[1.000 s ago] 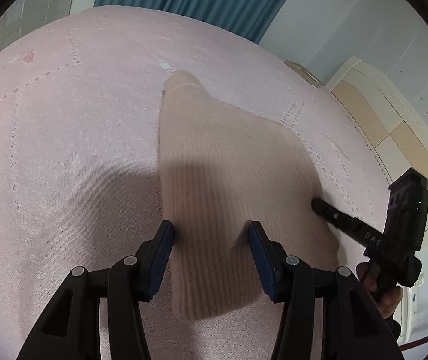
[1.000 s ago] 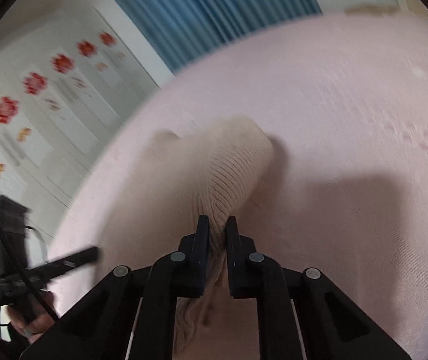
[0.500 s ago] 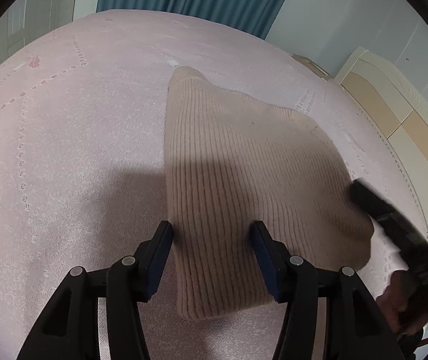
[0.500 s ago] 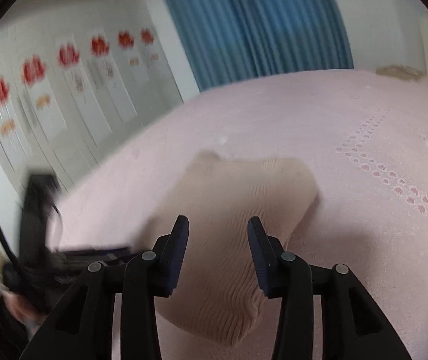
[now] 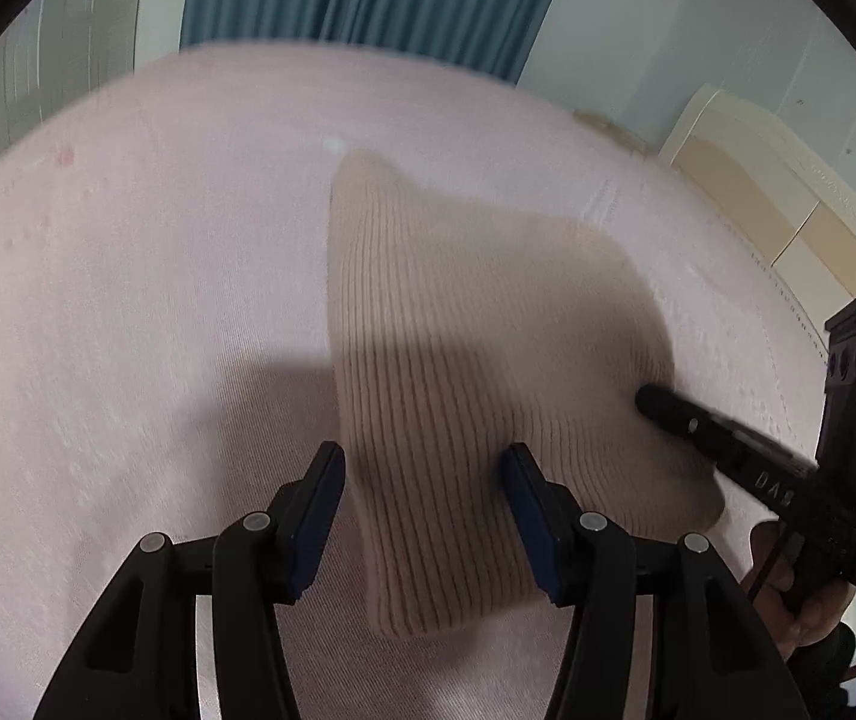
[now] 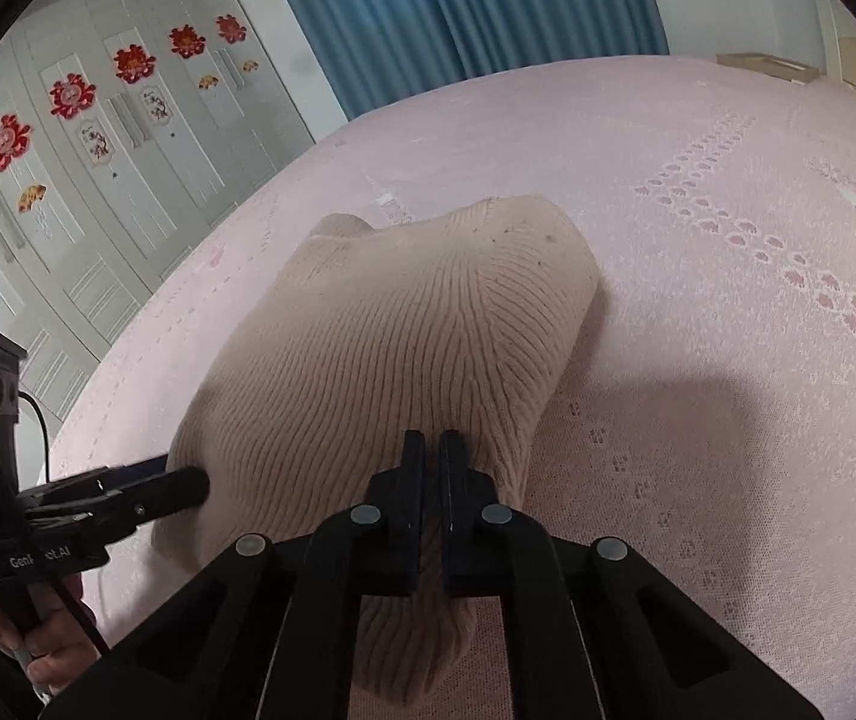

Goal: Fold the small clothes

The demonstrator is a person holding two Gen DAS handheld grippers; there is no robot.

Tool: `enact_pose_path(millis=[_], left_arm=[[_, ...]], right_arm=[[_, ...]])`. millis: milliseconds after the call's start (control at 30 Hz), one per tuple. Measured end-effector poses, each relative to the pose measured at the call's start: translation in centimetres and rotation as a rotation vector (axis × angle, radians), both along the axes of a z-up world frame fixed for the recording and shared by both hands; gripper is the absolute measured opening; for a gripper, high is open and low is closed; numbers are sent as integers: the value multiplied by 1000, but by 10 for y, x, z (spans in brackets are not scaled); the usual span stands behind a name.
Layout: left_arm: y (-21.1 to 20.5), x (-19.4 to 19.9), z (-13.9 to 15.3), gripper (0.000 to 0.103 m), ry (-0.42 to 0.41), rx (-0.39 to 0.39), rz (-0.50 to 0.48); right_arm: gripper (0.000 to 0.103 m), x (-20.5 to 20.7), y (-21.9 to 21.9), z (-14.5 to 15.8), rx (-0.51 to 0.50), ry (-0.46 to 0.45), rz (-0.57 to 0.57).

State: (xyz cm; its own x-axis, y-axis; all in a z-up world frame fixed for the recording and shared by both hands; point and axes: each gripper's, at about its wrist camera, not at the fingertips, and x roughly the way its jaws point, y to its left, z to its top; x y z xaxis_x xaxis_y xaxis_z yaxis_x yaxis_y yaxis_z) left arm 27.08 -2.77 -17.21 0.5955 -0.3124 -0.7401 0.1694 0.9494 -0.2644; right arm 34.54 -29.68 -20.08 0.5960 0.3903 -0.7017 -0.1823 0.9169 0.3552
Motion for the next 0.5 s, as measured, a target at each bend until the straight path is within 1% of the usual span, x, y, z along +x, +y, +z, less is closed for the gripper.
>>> enact_pose_path(millis=[67,167,267,300,333,400,500], left_arm=[[1,4,8,51,-38,3,-5],[0,21,15,50,-54,6,-24],[-4,39,21,42,-68,-1,-59],[-7,43,22,42,-72,-1,-70],[-9,48,22,42,-77,4,-84],[-14,56,19,39,-73,17,-110],[-22,64,7,37,-52,45,-126]], right_arm=[[2,3,0,5,5,-23,-5],[2,13,0,14,-3,-56,-34],[3,29,4,16,-54,-72,-85],[3,35,8,16,-54,-71,-92],[3,39,8,14,-49,-68,-99],[3,43,9,10,-60,-61,-103],[1,48,7,3,-116,-35,-123]])
